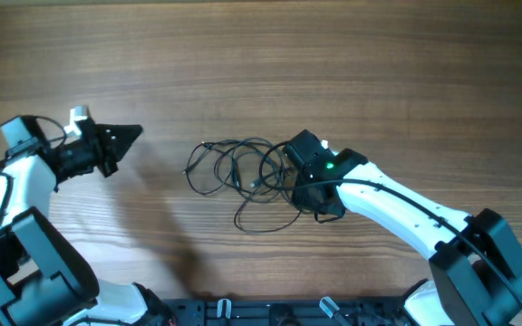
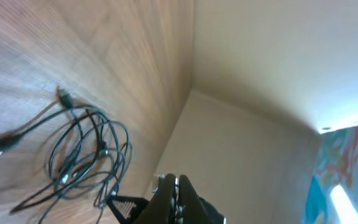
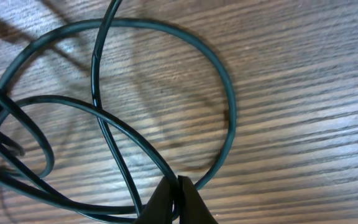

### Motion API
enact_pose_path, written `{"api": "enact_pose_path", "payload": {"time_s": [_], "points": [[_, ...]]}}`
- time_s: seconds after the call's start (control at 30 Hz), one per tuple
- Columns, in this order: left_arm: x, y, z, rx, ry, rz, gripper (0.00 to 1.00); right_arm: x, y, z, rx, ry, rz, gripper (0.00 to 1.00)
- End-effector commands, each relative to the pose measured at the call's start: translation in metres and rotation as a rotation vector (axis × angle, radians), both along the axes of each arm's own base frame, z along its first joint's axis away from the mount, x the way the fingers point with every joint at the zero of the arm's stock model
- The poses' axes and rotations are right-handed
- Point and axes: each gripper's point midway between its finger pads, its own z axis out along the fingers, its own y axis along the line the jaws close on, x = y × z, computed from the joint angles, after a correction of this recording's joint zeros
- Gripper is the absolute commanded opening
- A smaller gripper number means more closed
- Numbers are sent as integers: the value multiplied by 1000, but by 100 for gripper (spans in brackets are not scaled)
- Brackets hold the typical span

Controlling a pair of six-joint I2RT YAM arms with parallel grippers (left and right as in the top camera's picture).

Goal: Untangle cables

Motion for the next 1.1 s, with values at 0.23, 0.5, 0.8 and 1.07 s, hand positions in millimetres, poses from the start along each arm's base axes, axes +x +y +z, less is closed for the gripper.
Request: {"api": "enact_pose_path", "payload": {"time_s": [0.23, 0.5, 0.8, 1.07], "points": [[-36, -88, -44, 282, 95, -354, 35, 33, 72, 19, 338, -126, 142, 4], [-65, -173, -48, 327, 42, -639, 38, 44, 107, 42, 522, -176, 175, 4], [-92, -207, -72, 531, 26, -813, 44, 44, 107, 42, 522, -176, 175, 4], [-102, -209, -83, 624, 44, -861, 23, 43, 106, 42, 521, -175, 175, 4]]}}
